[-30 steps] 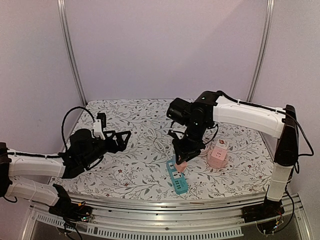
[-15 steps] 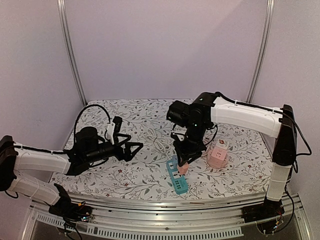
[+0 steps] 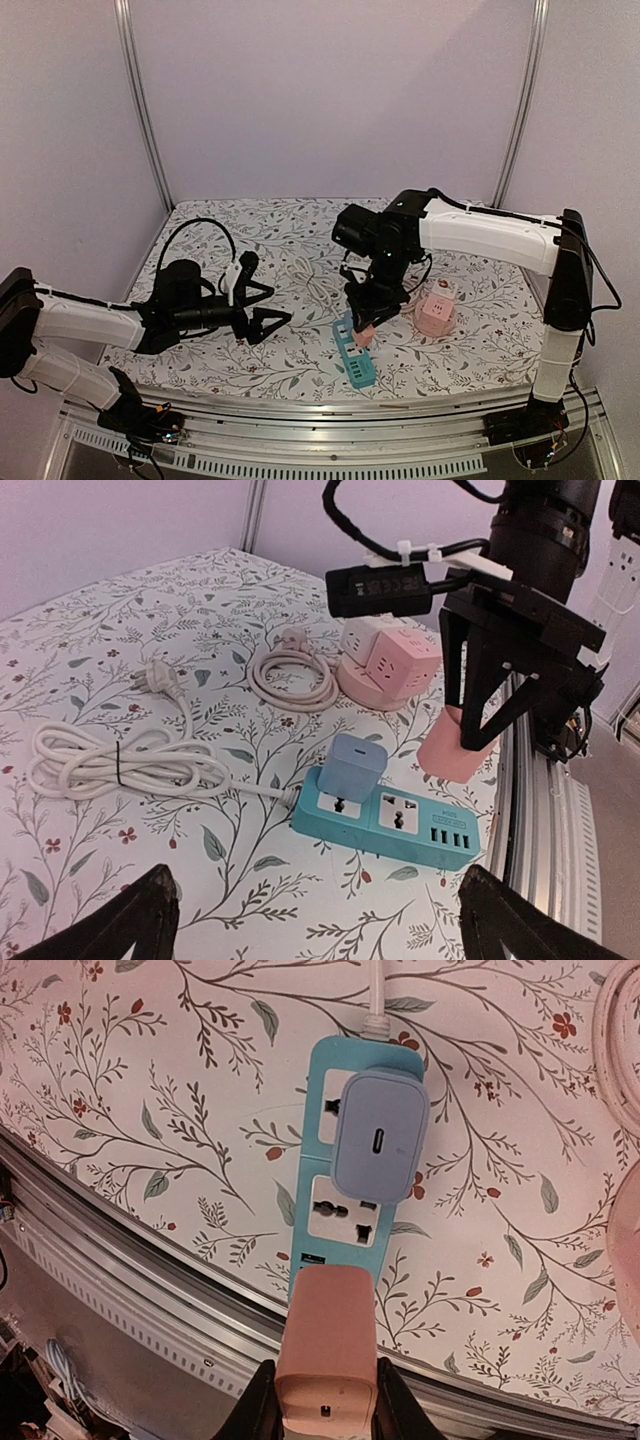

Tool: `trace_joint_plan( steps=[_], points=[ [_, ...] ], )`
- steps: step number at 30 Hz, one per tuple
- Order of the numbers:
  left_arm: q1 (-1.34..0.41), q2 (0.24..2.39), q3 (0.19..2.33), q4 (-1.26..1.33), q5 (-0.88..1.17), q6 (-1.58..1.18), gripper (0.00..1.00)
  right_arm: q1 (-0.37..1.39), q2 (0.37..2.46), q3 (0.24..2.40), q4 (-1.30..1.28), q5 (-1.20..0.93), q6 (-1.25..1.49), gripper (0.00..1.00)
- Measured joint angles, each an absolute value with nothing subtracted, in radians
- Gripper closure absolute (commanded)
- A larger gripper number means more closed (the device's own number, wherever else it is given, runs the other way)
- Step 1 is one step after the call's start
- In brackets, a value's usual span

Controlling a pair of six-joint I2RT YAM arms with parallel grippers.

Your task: Insert the plug

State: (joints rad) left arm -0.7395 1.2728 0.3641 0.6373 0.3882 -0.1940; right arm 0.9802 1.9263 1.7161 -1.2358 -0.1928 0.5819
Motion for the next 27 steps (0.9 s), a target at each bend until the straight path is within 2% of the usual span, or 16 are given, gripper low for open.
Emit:
trace_joint_plan(
  steps=[27],
  points=[
    [-0.799,1.337,0.428,0.559,0.403,-0.112,0.01,0.966,1.948,1.643,-1.158,-0.185,0.564,1.0]
  ],
)
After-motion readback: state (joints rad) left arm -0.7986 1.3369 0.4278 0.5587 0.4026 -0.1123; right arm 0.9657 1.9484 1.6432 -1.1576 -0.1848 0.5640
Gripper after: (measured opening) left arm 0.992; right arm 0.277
